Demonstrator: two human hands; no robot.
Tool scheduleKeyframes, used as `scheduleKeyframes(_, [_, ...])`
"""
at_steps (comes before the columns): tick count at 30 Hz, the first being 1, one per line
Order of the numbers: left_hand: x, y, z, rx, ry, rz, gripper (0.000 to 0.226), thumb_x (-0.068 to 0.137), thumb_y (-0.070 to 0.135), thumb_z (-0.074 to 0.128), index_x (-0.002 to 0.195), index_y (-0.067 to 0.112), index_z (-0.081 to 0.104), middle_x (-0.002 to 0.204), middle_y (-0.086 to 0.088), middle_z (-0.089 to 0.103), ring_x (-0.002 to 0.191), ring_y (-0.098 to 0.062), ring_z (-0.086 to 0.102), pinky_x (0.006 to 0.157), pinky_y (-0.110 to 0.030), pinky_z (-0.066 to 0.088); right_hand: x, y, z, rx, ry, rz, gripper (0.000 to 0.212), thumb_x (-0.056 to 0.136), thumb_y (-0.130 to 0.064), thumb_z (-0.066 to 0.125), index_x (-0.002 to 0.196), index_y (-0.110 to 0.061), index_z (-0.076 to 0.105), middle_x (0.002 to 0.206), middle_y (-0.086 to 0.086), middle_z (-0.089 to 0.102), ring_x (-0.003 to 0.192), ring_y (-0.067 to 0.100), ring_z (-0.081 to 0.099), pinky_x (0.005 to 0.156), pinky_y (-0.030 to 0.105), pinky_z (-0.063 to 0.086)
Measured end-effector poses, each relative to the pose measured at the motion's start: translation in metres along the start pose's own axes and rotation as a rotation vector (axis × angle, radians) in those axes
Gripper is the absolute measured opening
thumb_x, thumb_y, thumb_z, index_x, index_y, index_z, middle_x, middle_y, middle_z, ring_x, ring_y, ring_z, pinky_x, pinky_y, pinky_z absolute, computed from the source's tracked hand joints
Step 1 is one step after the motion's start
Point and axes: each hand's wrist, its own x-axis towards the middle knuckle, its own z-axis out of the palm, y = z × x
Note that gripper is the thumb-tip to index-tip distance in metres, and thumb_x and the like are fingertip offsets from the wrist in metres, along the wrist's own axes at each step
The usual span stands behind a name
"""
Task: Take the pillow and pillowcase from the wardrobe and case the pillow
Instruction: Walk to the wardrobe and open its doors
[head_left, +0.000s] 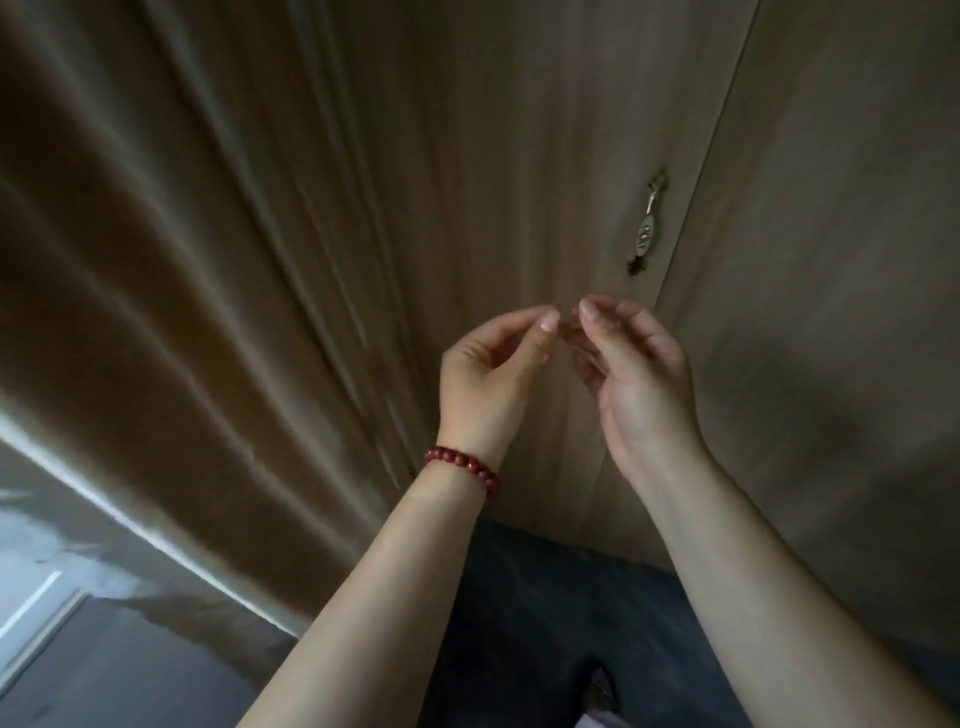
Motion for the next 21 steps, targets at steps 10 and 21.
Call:
scheduleKeyframes(10, [0.085,-0.023,0.091,-0.050,-0.067,0.021,0.008,0.082,0.012,0.066,0.079,0.019,0.068,0.066,0.013,0.067,0.065,0.001,0.060,0.061,-0.010,0.046,0.095,-0.026,-0.060,-0.046,0.062,-0.081,0.006,0.073,-0.024,0.068,0.078,-0.026,0.067,0.074,-0.010,0.070,0.073,0.005,0.061,0.065,0.016,0.047])
scheduleKeyframes(21, [0.142,-0.053,0.132,0.008,0.000,-0.031,0.008,0.088,0.020,0.060,0.092,0.024,0.066,0.080,0.016,0.067,0.073,0.011,0.060,0.063,-0.006,0.045,0.157,-0.022,-0.096,-0.064,0.118,-0.090,0.014,0.081,-0.010,0.067,0.079,-0.023,0.068,0.073,-0.012,0.069,0.075,0.002,0.064,0.065,0.014,0.048])
